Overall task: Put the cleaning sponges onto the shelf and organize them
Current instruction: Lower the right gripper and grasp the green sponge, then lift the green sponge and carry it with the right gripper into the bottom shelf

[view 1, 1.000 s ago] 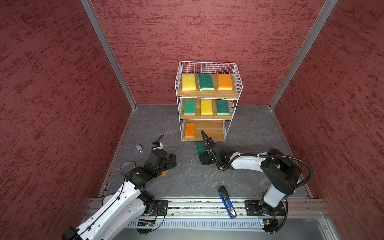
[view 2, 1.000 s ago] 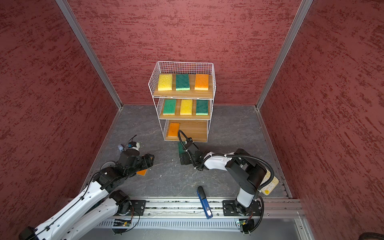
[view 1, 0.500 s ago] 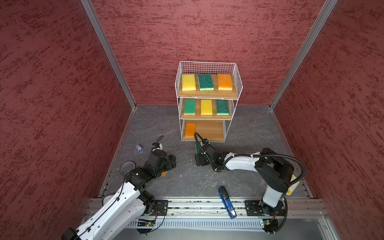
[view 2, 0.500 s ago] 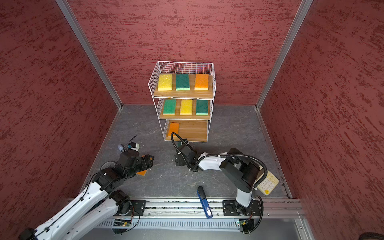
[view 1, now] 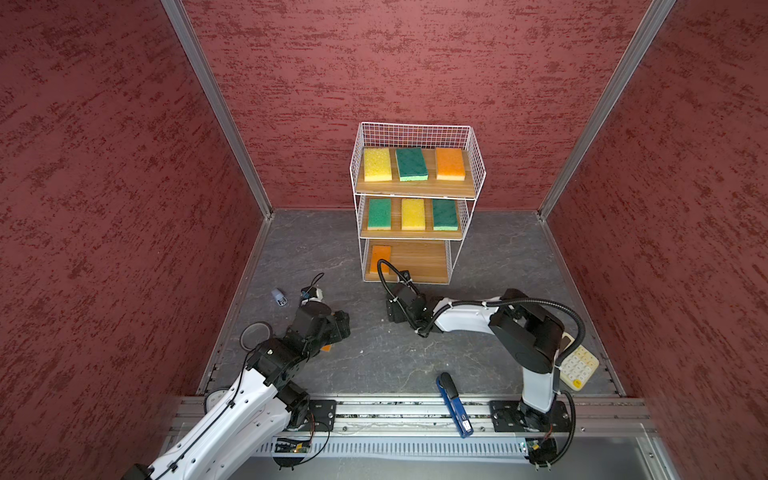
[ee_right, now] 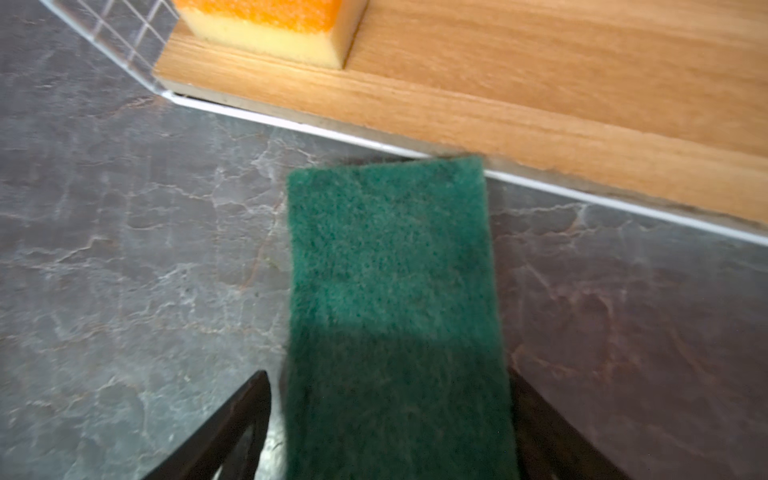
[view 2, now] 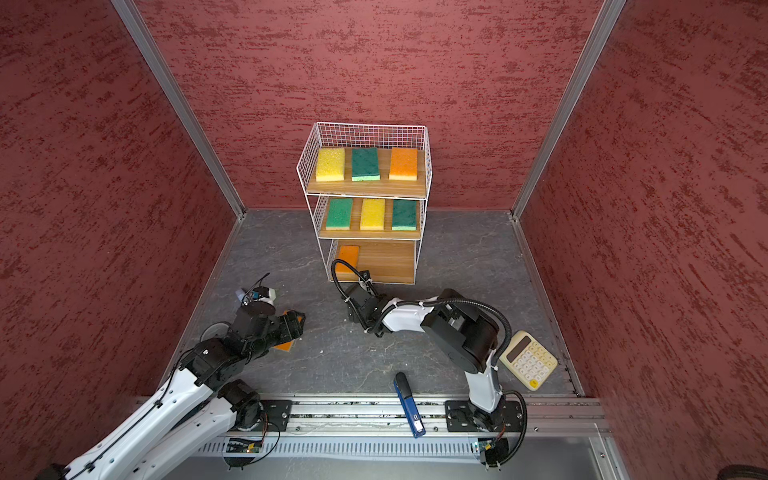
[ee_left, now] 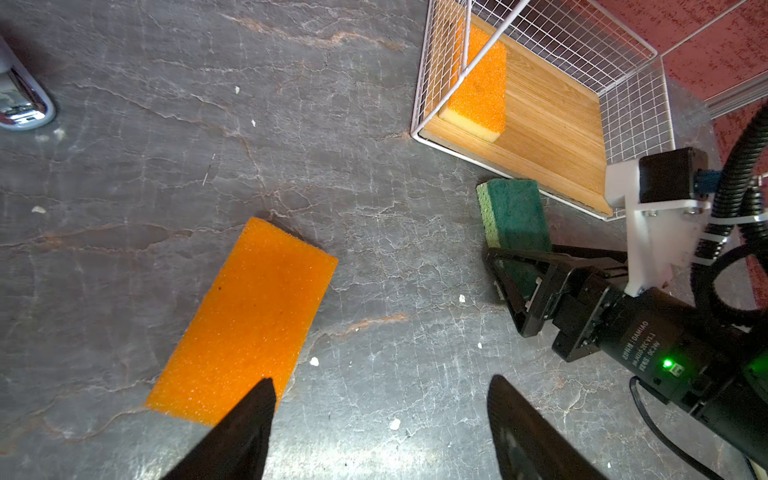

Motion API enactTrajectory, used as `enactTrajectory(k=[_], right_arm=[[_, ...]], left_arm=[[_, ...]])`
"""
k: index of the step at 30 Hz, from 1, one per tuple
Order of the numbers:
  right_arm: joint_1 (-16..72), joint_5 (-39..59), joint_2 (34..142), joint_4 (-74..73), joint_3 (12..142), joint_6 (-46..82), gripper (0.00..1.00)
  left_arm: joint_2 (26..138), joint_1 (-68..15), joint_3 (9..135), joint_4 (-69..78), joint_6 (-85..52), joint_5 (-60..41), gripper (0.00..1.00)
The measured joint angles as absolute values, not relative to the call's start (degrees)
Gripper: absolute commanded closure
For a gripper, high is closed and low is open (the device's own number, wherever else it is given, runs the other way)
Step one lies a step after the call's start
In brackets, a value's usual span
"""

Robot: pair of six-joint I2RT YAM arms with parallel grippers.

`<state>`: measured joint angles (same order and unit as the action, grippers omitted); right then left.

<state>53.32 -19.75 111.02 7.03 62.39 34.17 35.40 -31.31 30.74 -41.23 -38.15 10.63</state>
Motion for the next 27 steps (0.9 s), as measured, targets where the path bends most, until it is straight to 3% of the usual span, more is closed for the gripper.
enactTrajectory(k=[9,15,27], right_arm=[[53.36,-22.2,109.8,7.42,60.16,35.24,0.32],[53.36,-23.14,107.02,7.79,56.62,37.32,0.32],[53.36,-23.97,106.1,10.09,56.14,40.1,0.18]], left_arm=[[31.9,-30.83,29.76,-42.13,-38.24,10.24,0.21],[27.81,-30.81,28.69,-43.11,-39.0,9.23,0.2],[28.95,-30.81,27.94,-42.76,-39.2,7.35,0.2]])
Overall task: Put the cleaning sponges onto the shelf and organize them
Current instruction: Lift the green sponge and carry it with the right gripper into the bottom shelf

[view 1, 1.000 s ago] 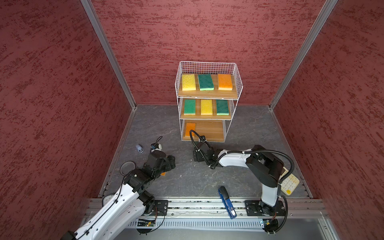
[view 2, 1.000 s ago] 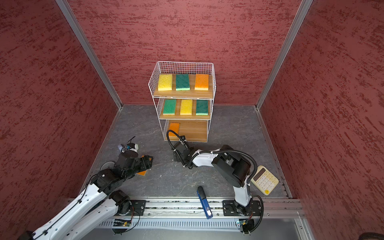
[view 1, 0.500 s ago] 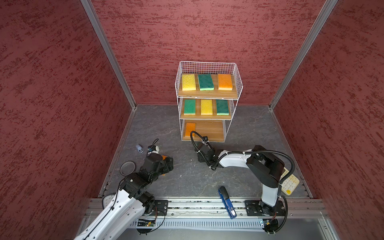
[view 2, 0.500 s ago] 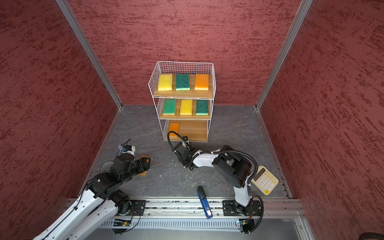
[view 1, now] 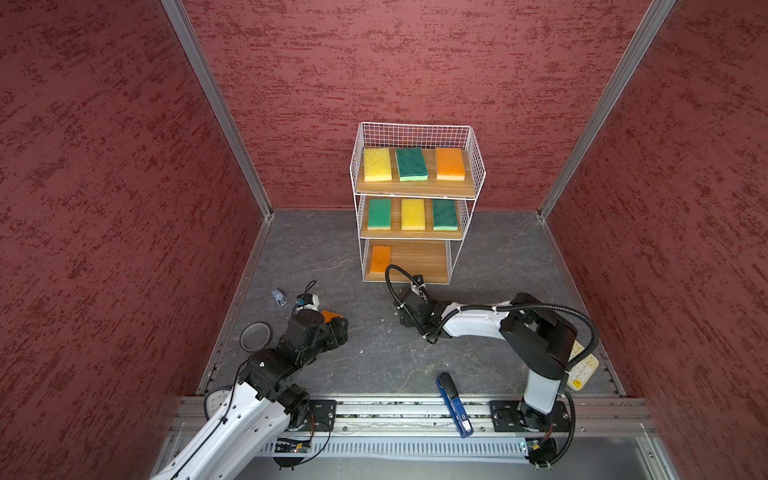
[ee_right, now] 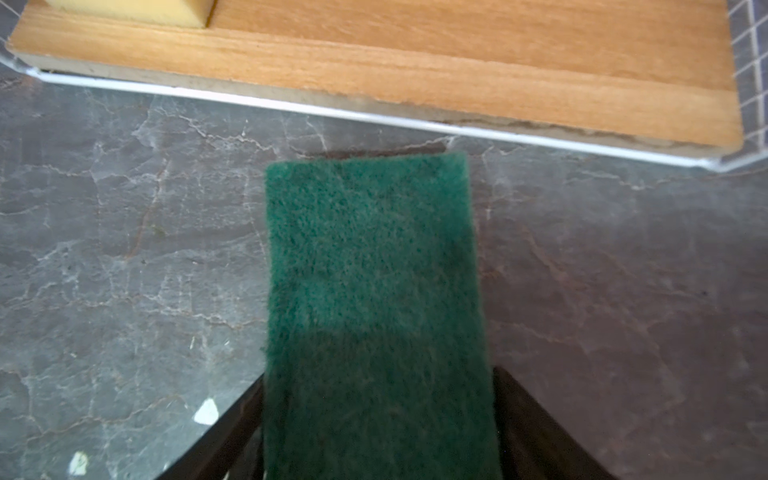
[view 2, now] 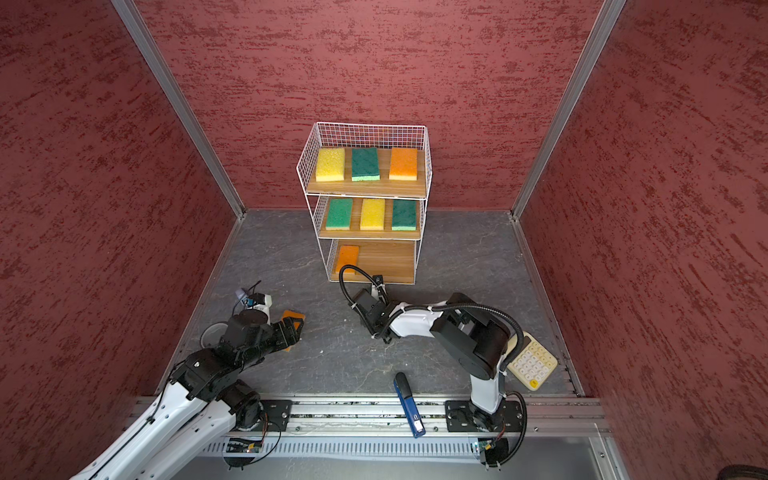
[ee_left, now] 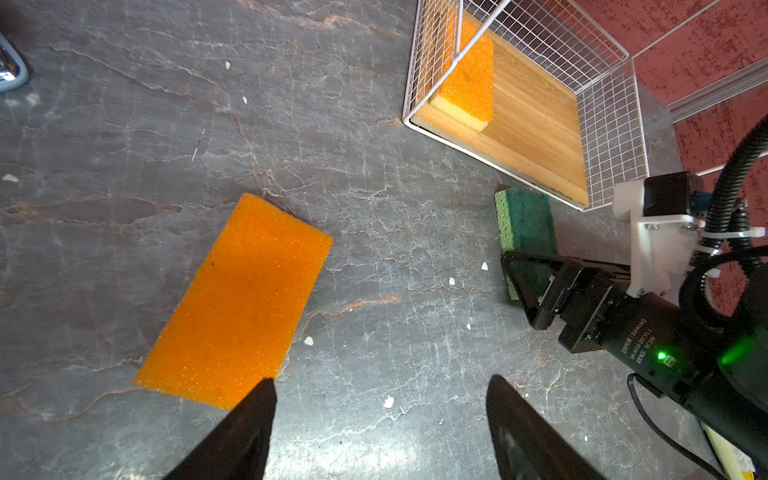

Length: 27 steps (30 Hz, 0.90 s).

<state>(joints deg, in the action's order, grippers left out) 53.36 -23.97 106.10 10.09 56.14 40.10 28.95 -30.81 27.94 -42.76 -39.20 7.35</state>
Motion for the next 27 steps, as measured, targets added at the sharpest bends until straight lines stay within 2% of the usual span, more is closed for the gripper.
enactTrajectory(k=[14,27], right_arm=[[53.82,-20.78,103.28,12.21,53.95,37.98,0.13],[54.06,-20.82,103.48,13.17,54.48,37.95,0.29]], left_arm=[[26.87,-30.81,27.97,-43.59,-40.97,6.28,0.2],[27.75,-30.81,27.97,-43.99,-42.22,6.26,0.2]])
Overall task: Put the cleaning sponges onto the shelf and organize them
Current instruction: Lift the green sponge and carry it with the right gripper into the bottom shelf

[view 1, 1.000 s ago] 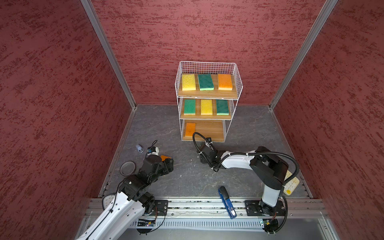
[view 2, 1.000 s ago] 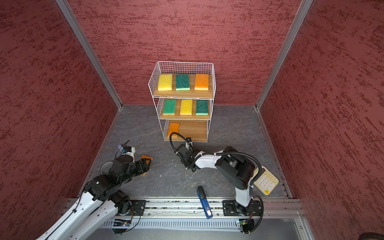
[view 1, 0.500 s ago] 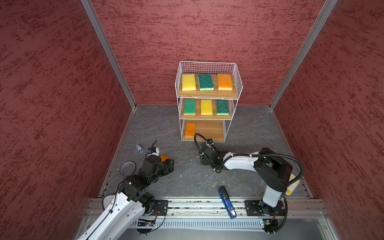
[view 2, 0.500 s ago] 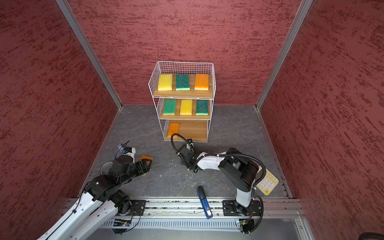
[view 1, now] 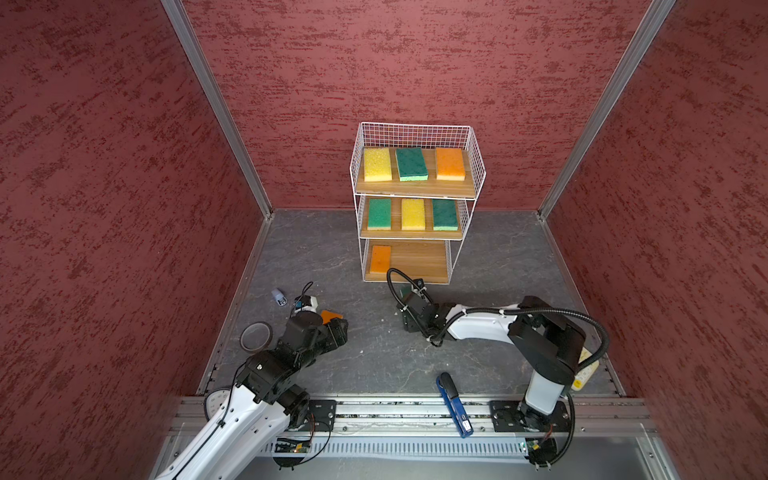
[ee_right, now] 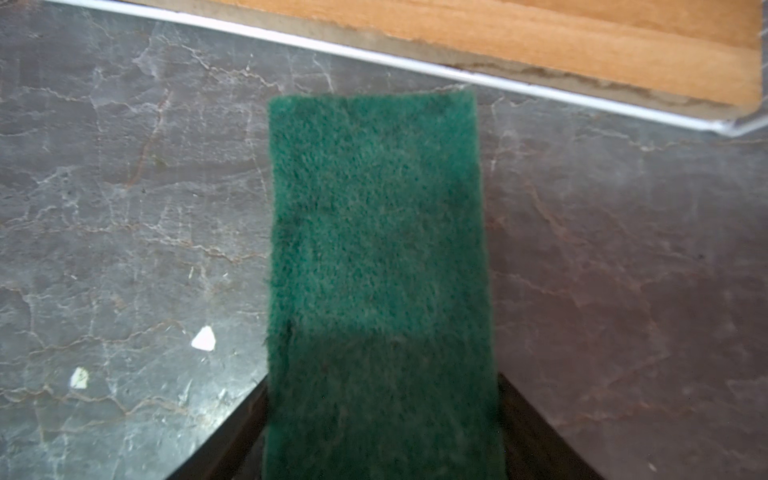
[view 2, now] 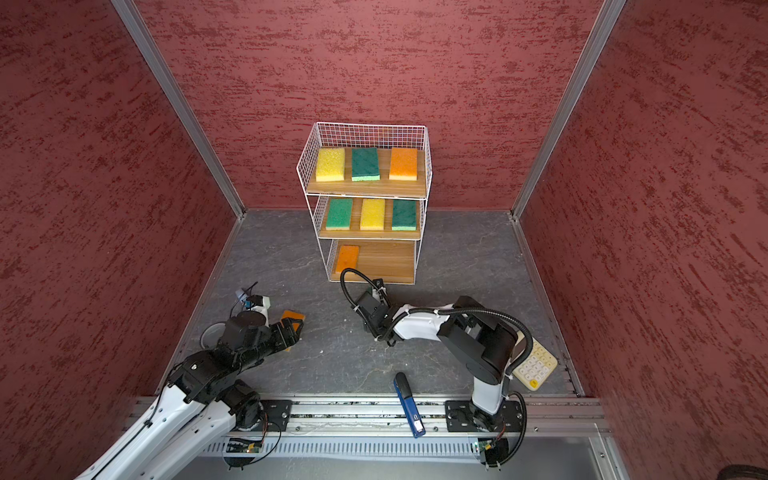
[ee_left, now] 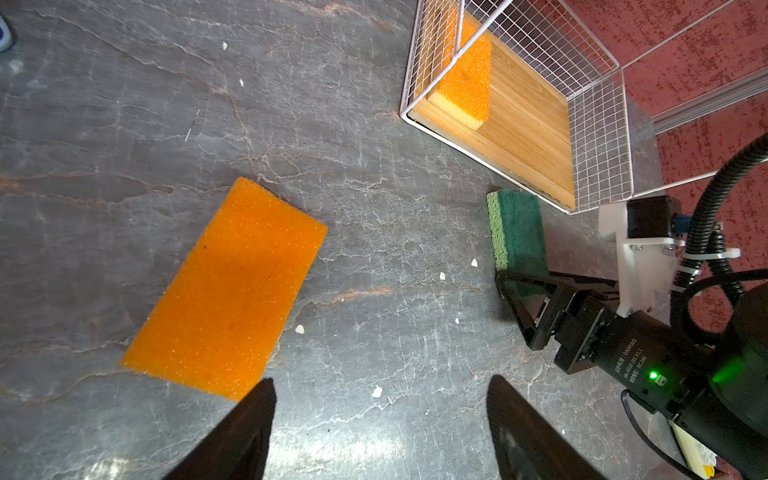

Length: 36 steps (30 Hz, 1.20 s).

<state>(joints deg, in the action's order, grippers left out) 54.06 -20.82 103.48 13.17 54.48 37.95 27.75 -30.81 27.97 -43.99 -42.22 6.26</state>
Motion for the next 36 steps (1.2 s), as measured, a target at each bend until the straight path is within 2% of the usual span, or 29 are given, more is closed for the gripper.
enactTrajectory(k=[6,21,36], right_arm=[[54.06,-22.46,103.5,14.39,54.94,40.18,0.36],[48.12,-26.83,103.28,17.45,58.63,42.94,0.36],[43.13,-30.02,106.13,8.88,61.67,35.0,0.34]], left_arm=[[29.1,-30.83,27.97,-44.05,-42.19,6.26,0.2],[32.03,-30.81,28.1,-42.94,-40.82,6.26,0.2],[32.1,-30.81,27.51,-39.7,-40.03,6.07,0.2]])
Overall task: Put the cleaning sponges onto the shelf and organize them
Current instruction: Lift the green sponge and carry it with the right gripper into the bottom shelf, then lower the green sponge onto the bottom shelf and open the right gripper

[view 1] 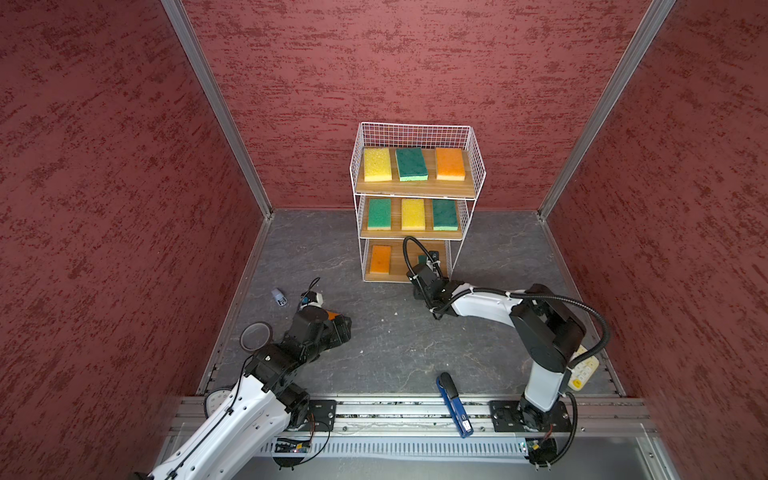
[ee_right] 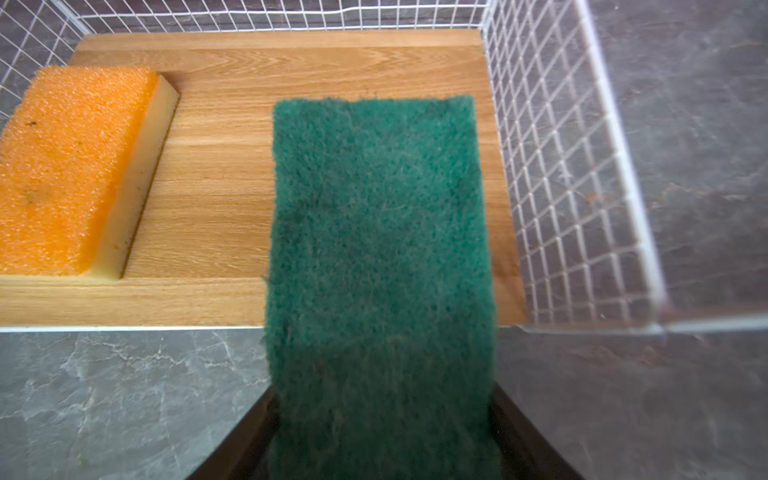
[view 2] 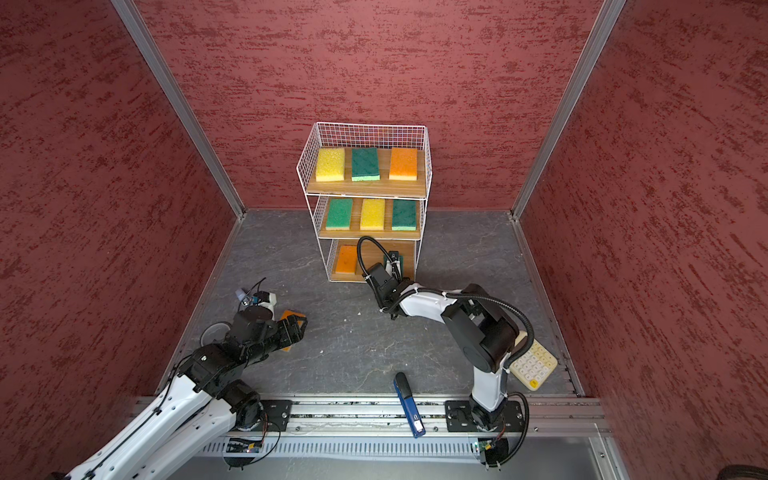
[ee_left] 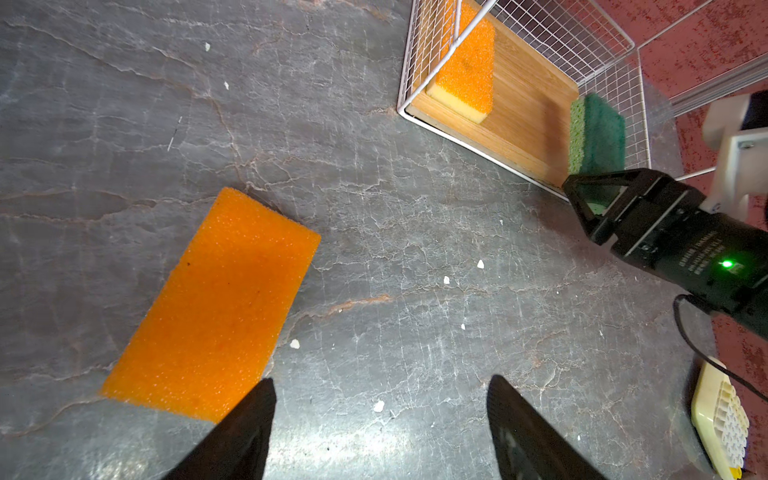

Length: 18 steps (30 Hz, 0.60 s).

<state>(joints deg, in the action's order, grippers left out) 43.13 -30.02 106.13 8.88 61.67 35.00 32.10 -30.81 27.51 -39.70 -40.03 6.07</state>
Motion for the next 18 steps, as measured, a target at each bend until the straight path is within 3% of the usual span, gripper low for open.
enactTrajectory(k=[18], right_arm=[[40.07,-32.95,111.02,-0.08,61.78,31.66,0.34]], left_arm=[[31.68,-30.83,24.36,-35.44,-37.45,6.04,0.2]])
